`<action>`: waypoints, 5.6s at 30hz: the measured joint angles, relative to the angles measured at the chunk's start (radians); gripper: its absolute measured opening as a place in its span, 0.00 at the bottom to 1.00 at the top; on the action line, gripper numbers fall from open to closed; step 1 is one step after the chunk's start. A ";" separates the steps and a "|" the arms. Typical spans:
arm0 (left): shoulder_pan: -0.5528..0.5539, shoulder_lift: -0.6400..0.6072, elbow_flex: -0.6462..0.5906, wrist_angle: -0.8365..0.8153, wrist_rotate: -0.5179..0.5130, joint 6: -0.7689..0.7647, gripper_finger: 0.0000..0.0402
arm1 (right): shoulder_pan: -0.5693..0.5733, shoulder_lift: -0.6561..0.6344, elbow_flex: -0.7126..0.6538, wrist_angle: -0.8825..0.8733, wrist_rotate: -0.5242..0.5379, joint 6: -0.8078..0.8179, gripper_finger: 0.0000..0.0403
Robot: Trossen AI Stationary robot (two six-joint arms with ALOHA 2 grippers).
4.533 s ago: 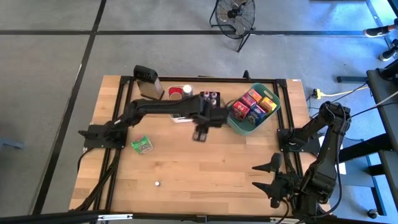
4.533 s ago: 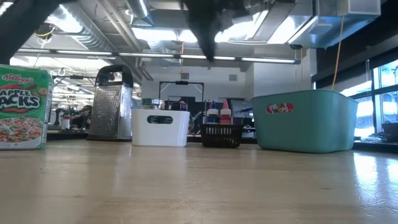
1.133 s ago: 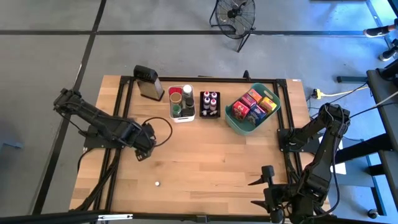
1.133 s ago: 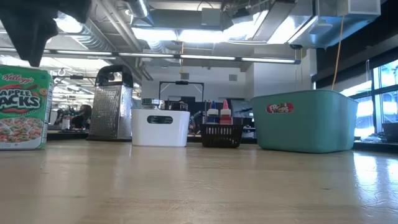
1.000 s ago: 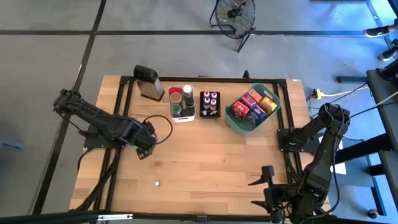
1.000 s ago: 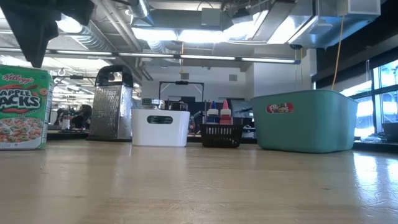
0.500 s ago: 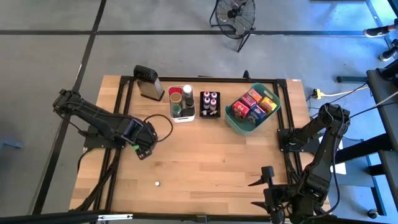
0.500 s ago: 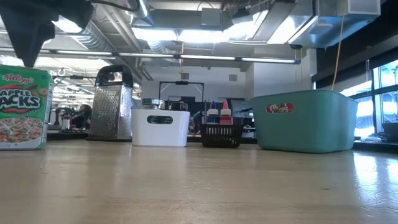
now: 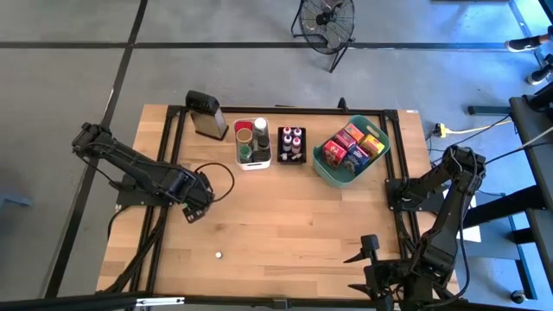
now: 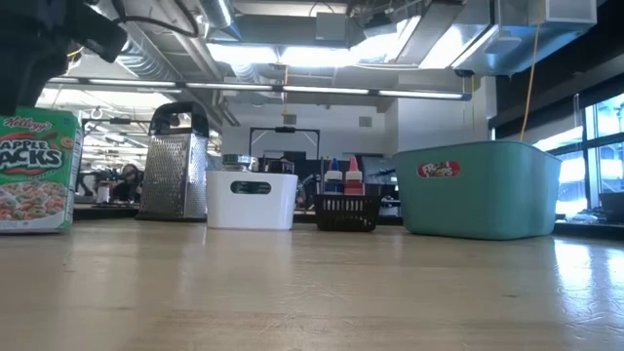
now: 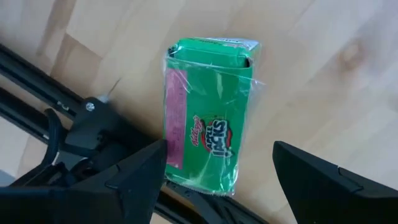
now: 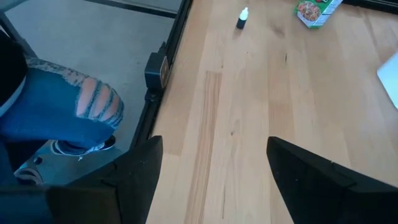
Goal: Pick & Place Kitchen Items
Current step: Put the green cereal box into the green bin
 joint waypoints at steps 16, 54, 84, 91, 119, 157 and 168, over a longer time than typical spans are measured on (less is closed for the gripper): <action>0.000 -0.061 -0.058 0.089 0.014 -0.045 0.72 | 0.000 0.000 0.000 0.003 0.000 0.000 0.72; -0.031 -0.043 -0.022 0.041 -0.010 -0.135 0.72 | 0.000 0.000 0.000 0.007 0.000 -0.003 0.72; -0.031 -0.043 -0.163 0.157 0.054 -0.088 0.53 | 0.000 0.000 0.000 0.007 0.000 -0.002 0.72; -0.024 -0.060 -0.163 0.154 -0.024 -0.043 0.40 | 0.000 0.000 0.000 0.007 0.000 -0.008 0.72; -0.023 -0.138 -0.164 0.595 -0.243 0.273 0.27 | -0.118 0.077 0.000 0.015 -0.040 -0.012 0.72; 0.027 0.579 0.326 1.016 -0.119 0.897 0.26 | -0.339 0.089 0.000 0.085 -0.002 -0.060 0.85; 0.014 0.620 0.393 0.999 -0.171 0.919 0.27 | -0.322 0.089 0.000 0.085 0.008 -0.060 0.85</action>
